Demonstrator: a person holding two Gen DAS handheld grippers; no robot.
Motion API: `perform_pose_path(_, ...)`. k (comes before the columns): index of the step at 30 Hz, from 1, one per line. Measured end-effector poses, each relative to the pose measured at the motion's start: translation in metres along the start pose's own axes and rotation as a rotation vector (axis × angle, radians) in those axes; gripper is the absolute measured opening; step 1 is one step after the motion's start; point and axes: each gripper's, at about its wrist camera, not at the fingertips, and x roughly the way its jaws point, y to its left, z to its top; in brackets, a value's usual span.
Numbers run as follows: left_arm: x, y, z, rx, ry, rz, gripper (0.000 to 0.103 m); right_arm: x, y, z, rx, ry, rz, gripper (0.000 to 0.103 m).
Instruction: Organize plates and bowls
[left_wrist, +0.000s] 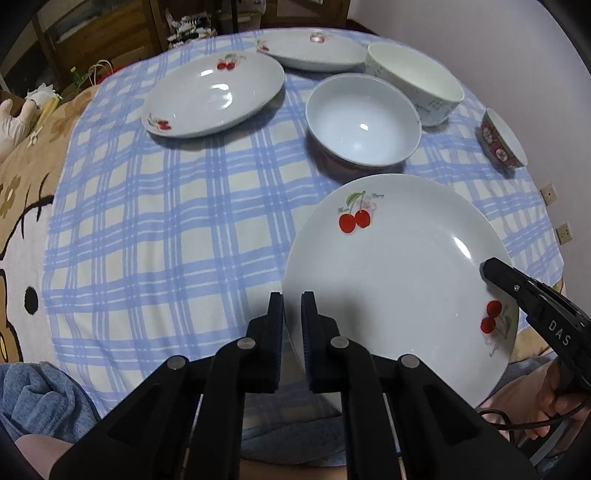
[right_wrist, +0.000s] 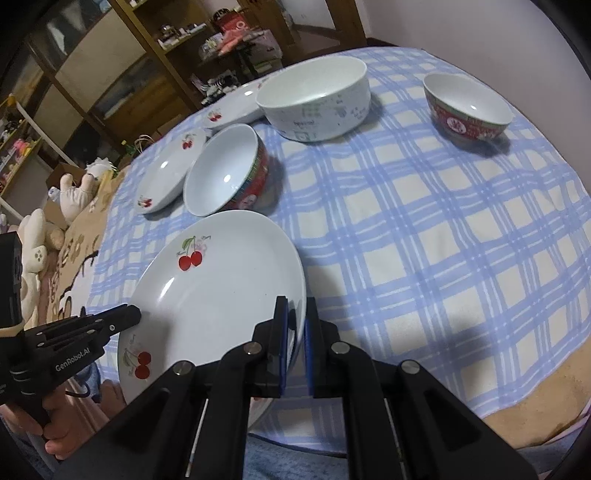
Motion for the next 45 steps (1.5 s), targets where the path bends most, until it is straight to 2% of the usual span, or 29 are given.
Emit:
perform_pose_path(1, 0.002, -0.001, 0.001, 0.002, 0.005, -0.020, 0.004, 0.004, -0.001, 0.001, 0.004, 0.010, 0.013, 0.007)
perform_pose_path(2, 0.003, -0.005, 0.001, 0.017, 0.005, -0.020, 0.004, 0.011, 0.000, 0.001, 0.001, 0.034, 0.000, 0.005)
perform_pose_path(3, 0.004, -0.008, 0.001, 0.031, 0.008, -0.011, 0.004, 0.015, 0.001, 0.001, -0.010, 0.047, -0.034, 0.008)
perform_pose_path(6, 0.014, -0.009, 0.000, 0.025, 0.055, -0.014, 0.004, 0.019, 0.001, 0.001, -0.002, 0.057, -0.029, 0.007)
perform_pose_path(16, 0.012, -0.001, 0.002, -0.007, 0.042, 0.013, 0.006, 0.020, 0.000, -0.001, -0.003, 0.074, -0.073, 0.008)
perform_pose_path(18, 0.008, 0.001, 0.003, -0.012, 0.019, 0.023, 0.006, 0.016, -0.001, 0.000, -0.003, 0.051, -0.100, 0.009)
perform_pose_path(22, 0.005, 0.003, 0.004, -0.011, 0.007, 0.030, 0.006, 0.003, -0.001, 0.003, -0.002, -0.006, -0.077, 0.009)
perform_pose_path(30, -0.004, 0.001, 0.003, -0.002, -0.020, 0.040, 0.014, -0.011, 0.013, 0.003, -0.056, -0.063, -0.086, 0.009)
perform_pose_path(34, -0.012, 0.002, 0.005, 0.001, -0.054, 0.067, 0.022, -0.014, 0.020, 0.006, -0.083, -0.077, -0.094, 0.009)
perform_pose_path(36, -0.016, 0.002, 0.006, 0.003, -0.075, 0.076, 0.033, -0.014, 0.022, 0.007, -0.085, -0.081, -0.105, 0.009)
perform_pose_path(38, -0.021, 0.004, 0.008, 0.005, -0.100, 0.078, 0.049, -0.016, 0.023, 0.008, -0.092, -0.092, -0.107, 0.009)
perform_pose_path(39, -0.025, 0.004, 0.008, 0.008, -0.119, 0.081, 0.052, -0.018, 0.025, 0.010, -0.097, -0.099, -0.110, 0.010)
perform_pose_path(40, -0.028, 0.004, 0.009, 0.011, -0.137, 0.085, 0.056, -0.019, 0.026, 0.011, -0.104, -0.108, -0.112, 0.012)
perform_pose_path(42, -0.032, 0.004, 0.010, 0.017, -0.158, 0.093, 0.057, -0.022, 0.029, 0.013, -0.112, -0.126, -0.113, 0.033)
perform_pose_path(45, -0.036, 0.005, 0.012, 0.014, -0.176, 0.099, 0.062, -0.026, 0.033, 0.016, -0.135, -0.150, -0.111, 0.035)
